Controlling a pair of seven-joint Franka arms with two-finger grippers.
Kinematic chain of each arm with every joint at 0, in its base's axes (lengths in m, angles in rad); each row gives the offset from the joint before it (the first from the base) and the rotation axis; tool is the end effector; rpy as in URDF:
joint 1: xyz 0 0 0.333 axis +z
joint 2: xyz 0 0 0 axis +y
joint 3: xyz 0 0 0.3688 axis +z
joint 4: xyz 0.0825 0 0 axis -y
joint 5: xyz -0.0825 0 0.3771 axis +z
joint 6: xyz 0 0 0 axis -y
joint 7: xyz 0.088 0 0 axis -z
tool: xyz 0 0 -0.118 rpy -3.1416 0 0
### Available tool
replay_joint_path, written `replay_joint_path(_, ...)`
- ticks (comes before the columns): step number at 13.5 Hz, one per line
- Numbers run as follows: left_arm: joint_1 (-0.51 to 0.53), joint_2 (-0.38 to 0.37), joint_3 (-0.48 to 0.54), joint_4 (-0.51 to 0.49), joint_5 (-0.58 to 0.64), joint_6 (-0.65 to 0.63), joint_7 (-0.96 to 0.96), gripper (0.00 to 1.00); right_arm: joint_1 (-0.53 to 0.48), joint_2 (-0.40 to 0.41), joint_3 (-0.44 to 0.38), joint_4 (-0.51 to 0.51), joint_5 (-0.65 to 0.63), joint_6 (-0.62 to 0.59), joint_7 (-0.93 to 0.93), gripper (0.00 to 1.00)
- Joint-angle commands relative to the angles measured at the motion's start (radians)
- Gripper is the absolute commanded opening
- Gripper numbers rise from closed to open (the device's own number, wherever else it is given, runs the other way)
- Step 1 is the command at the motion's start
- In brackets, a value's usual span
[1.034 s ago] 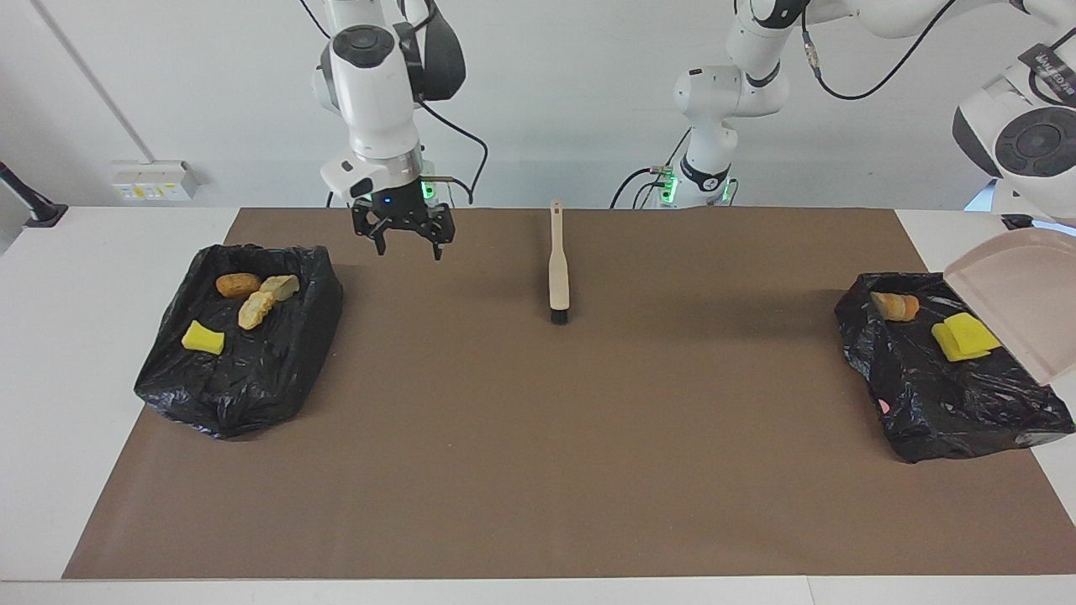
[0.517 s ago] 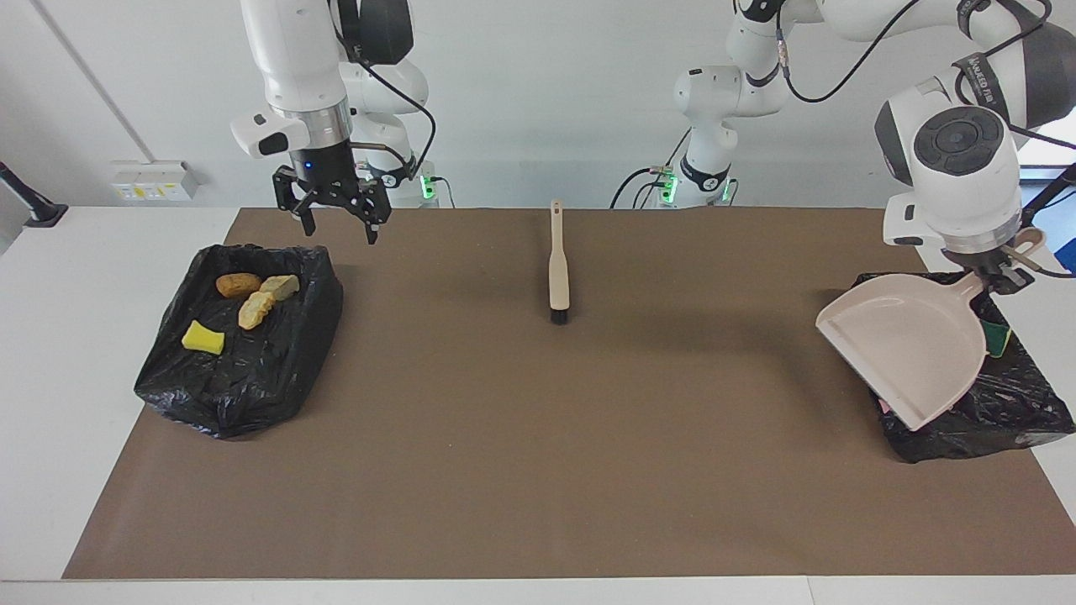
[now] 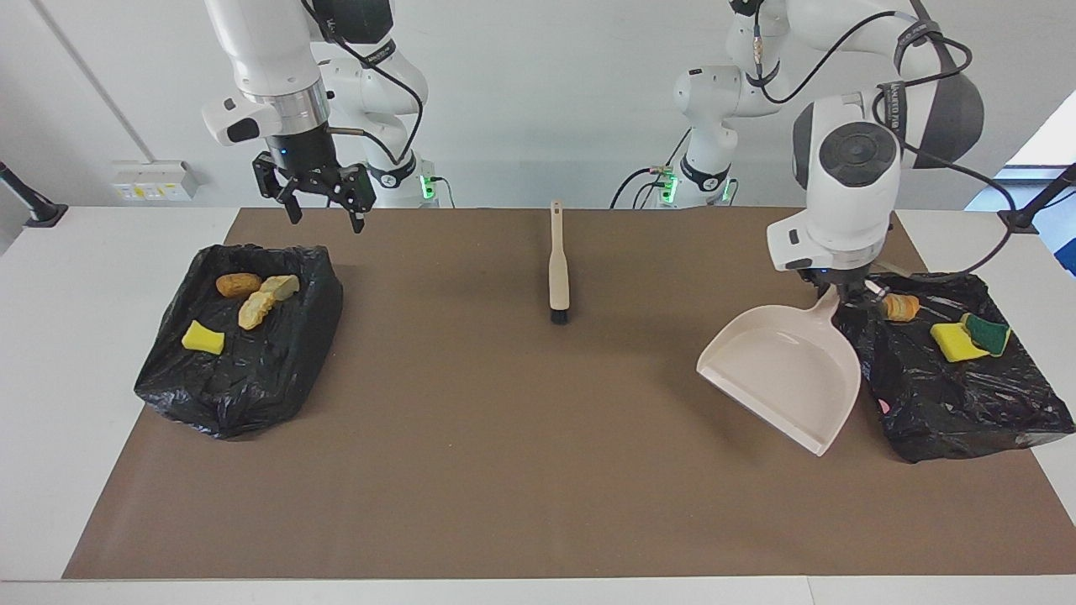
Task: Sweep and dump trash in bin
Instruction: 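Bring the dustpan back to the table center with the left gripper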
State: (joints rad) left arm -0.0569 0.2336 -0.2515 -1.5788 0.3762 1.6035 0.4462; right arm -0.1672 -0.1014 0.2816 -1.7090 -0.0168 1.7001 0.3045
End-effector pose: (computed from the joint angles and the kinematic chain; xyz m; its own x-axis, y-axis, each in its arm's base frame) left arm 0.6020 -0.1307 0.5383 0.6801 -0.6631 -0.3127 -0.7285 -0.6592 -0.1865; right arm 0.5203 0.0667 0.6653 0.9777 -0.1860 0.0977 -0.1884 -0.9819 0.0164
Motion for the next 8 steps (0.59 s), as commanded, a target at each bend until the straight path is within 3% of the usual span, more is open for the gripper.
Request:
replay_joint_path(1, -0.003, 0.062, -0.089, -0.001, -0.042, 0.080, -0.287, 0.00, -0.032, 0.009, 0.017, 0.022, 0.023, -0.007, -0.028, 1.00)
replay_joint_path(4, -0.003, 0.128, -0.166, 0.006, -0.112, 0.149, -0.554, 0.00, -0.070, 0.009, 0.017, 0.020, 0.029, -0.005, -0.025, 1.00)
replay_joint_path(8, -0.056, 0.159, -0.181, 0.005, -0.221, 0.370, -0.872, 0.00, -0.075, 0.011, 0.018, 0.020, 0.023, -0.005, -0.031, 1.00)
